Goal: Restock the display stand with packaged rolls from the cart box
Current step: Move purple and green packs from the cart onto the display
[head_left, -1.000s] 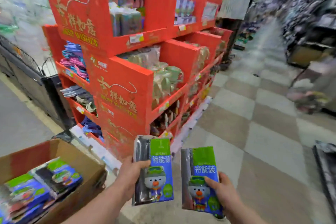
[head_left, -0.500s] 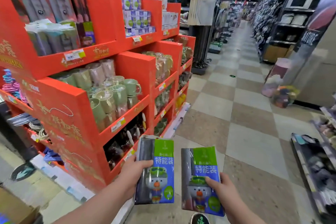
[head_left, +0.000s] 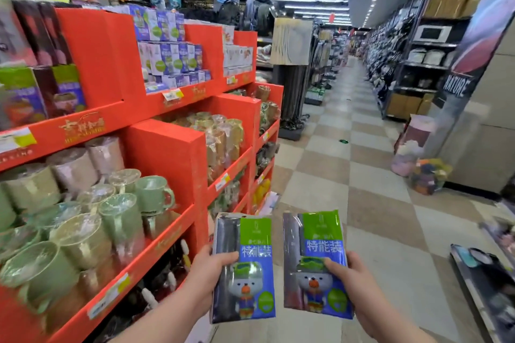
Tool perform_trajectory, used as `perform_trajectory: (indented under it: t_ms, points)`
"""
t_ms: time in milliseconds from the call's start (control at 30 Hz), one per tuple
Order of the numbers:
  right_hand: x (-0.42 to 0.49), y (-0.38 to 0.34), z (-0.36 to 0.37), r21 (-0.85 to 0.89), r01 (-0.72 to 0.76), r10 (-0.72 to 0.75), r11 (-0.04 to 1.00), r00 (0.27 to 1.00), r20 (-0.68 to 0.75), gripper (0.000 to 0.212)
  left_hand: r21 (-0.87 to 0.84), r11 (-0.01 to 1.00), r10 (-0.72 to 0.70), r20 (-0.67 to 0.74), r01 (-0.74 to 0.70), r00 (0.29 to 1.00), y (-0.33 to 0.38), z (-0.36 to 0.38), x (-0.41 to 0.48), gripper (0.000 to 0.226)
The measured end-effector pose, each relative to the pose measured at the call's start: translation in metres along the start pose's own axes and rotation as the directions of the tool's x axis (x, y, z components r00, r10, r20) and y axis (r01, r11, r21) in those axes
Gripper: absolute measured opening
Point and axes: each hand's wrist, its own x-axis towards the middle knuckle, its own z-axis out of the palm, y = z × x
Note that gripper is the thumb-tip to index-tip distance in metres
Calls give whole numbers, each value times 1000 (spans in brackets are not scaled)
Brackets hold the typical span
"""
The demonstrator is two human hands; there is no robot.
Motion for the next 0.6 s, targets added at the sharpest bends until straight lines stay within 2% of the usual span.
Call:
perform_trajectory:
  t_ms: [167,300,600]
  points:
    - [76,-30,1,44,-19,18,999,999,32,20,-48,999,21,-29,-22,999,26,34,61,32]
    - [149,-56,8,59,-26,19,998,992,127,22,-72,996,44,-88,-50,995,48,57,110,37]
    - [313,-132,38,23,52,-57,998,930,363,15,-137,965,181,-263,-223,948,110,112,187,27]
